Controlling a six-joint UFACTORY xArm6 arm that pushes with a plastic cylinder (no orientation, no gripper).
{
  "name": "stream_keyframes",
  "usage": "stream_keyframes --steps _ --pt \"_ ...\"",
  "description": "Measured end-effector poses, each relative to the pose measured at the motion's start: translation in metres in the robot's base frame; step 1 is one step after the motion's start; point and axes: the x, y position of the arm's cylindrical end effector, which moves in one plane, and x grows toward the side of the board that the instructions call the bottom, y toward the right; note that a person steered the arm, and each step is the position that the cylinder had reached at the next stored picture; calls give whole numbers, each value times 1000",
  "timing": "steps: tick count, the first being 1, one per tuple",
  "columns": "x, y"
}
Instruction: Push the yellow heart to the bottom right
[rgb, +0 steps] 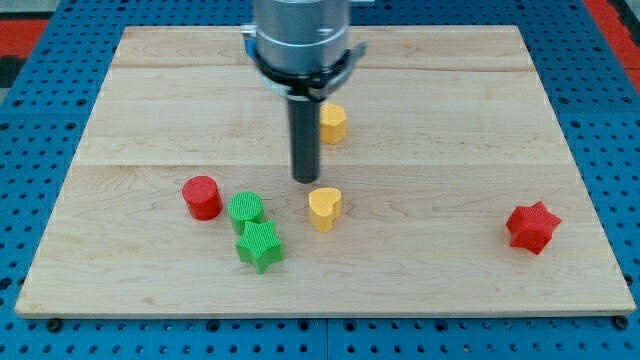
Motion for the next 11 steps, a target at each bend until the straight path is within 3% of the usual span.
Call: stream_keyframes --steps 2,9,11 --pt "44 -1" --pt "81 131" --pt "62 94"
